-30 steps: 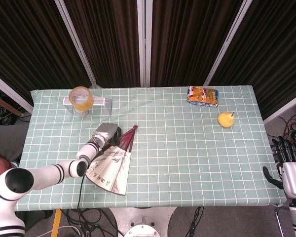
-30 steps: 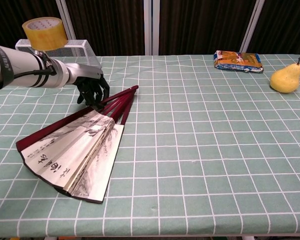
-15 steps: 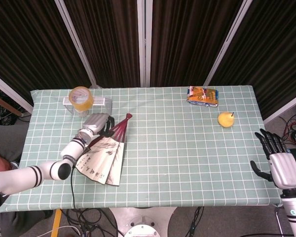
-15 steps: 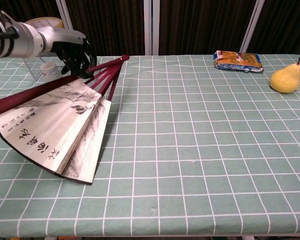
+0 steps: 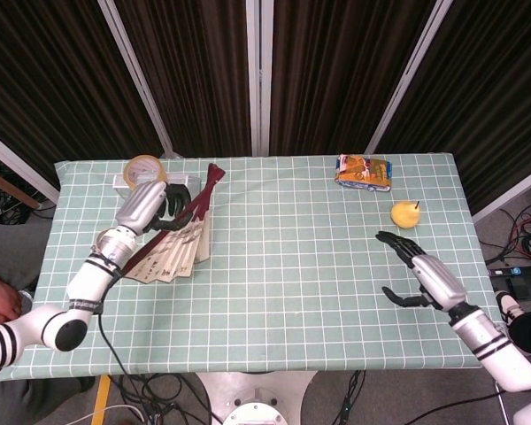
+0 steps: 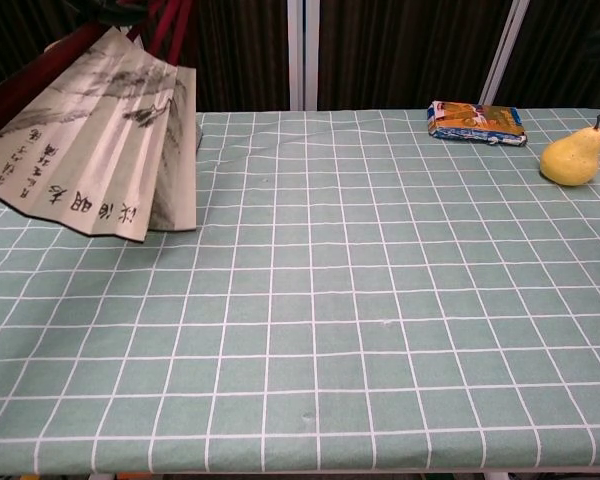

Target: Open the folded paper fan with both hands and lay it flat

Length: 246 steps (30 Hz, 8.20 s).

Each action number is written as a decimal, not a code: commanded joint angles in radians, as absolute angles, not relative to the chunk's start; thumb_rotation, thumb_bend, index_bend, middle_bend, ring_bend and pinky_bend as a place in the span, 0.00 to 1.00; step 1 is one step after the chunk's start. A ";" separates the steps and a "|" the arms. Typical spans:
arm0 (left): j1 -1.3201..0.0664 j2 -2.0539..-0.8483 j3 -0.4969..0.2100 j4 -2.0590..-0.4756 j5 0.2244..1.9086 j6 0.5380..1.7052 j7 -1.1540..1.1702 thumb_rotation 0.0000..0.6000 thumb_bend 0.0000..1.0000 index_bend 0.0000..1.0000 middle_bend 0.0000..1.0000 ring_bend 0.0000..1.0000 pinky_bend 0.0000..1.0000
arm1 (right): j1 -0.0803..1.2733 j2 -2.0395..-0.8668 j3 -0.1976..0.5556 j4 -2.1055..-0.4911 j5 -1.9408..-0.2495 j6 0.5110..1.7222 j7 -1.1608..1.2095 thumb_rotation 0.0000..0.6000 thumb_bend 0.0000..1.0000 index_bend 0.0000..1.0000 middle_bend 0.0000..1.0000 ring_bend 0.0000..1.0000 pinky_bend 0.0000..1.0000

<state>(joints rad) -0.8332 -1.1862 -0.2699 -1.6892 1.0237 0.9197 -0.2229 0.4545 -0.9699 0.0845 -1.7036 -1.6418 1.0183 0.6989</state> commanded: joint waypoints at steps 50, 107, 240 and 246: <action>-0.769 -1.275 -0.327 -1.762 1.404 1.152 -0.442 1.00 0.41 0.60 0.71 0.65 0.69 | 0.994 -1.340 0.352 -1.568 -1.190 0.432 0.680 1.00 0.37 0.16 0.18 0.00 0.00; -0.777 -1.131 -0.257 -1.750 1.389 1.011 -0.290 1.00 0.41 0.60 0.70 0.65 0.68 | 0.981 -1.181 0.285 -1.726 -0.981 0.706 0.209 1.00 0.36 0.73 0.39 0.14 0.00; -0.271 -1.197 -0.077 -1.494 1.195 1.412 0.071 1.00 0.00 0.21 0.33 0.30 0.37 | 0.246 -1.123 0.089 -1.642 -1.406 1.475 -0.132 1.00 0.06 0.00 0.01 0.00 0.00; -0.148 -1.186 -0.012 -1.578 1.251 1.544 0.103 1.00 0.00 0.22 0.33 0.30 0.34 | 0.141 -1.130 0.042 -1.628 -1.447 1.579 -0.054 1.00 0.02 0.00 0.02 0.00 0.00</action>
<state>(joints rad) -0.1860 -1.1921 -0.0407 -1.5456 1.2237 1.5026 0.0831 0.1764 -1.1357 0.0654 -1.6286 -1.4204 1.5475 -0.0824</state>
